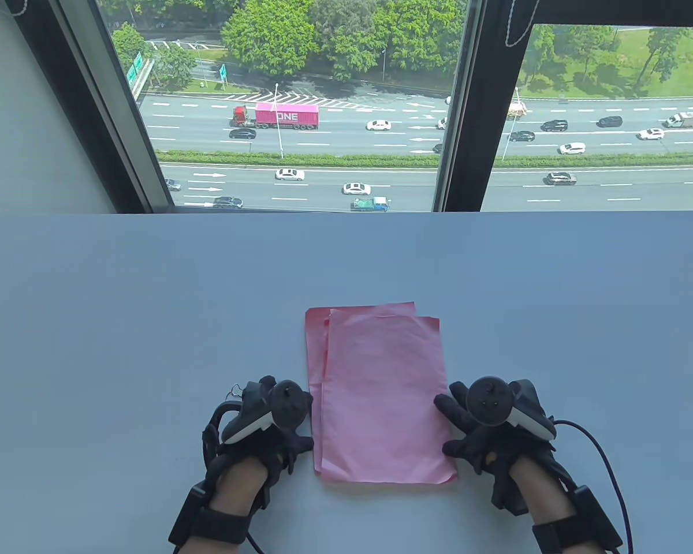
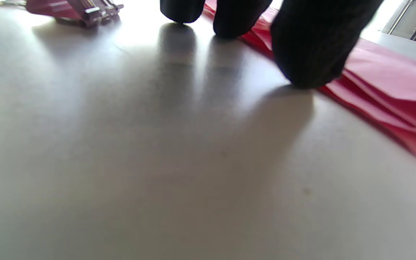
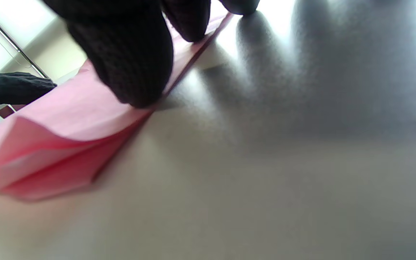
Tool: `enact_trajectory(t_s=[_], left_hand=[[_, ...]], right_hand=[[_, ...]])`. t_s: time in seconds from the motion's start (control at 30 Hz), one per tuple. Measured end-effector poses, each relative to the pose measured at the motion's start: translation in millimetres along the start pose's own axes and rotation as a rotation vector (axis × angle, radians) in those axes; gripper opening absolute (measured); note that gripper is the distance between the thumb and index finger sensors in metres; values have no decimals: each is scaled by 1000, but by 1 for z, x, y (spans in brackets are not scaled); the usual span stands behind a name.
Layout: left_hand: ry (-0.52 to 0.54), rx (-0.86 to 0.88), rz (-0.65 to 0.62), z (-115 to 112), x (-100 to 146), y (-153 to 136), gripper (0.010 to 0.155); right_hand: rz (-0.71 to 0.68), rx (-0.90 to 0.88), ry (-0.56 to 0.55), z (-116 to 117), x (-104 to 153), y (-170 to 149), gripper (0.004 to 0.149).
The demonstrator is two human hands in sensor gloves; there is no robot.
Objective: Clip paper with binder clip (Left hand to clip)
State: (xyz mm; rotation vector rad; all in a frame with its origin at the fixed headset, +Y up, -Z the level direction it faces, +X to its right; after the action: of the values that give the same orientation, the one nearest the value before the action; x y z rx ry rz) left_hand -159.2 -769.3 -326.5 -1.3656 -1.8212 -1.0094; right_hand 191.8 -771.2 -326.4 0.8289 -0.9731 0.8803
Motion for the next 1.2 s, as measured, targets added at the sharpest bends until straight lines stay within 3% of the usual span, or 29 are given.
enact_trajectory(t_s=[0.37,0.6,0.7,0.77,0.83,1.2], left_hand=[[-13,13,-4,0,0,0,77],[111,69,-98,9,6,2,87],[46,56,-146,4,4,10,102],[-62,-16,-110,-2,2,15,110],[-96,-54,-87,-7,0,19,112],[51,-73,-83,-8,-1,33,112]], right_hand=[[-25,-40,-18,1,-2,2,77],[-68,-77,-75,-5,2,6,80],[-54,-60,-14,2,1,9,83],[-38,-27,15,8,-2,11,84],[-21,2,50,12,-4,11,85],[-14,5,45,13,-5,14,85]])
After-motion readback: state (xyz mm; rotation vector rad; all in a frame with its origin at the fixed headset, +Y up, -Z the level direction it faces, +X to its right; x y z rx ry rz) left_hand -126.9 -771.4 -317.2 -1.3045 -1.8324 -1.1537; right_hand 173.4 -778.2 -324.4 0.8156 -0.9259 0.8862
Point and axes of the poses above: the tracker on the back of each hand, its own y axis roughly to the thumb side, its own x axis roughly from the fingertips to the wrist, z = x × y, the point moved 1 cm from there along -x, roughly from the wrist to the fingertips, and after that the axes turned 6 degrees about -y, right-handed, at the moved point
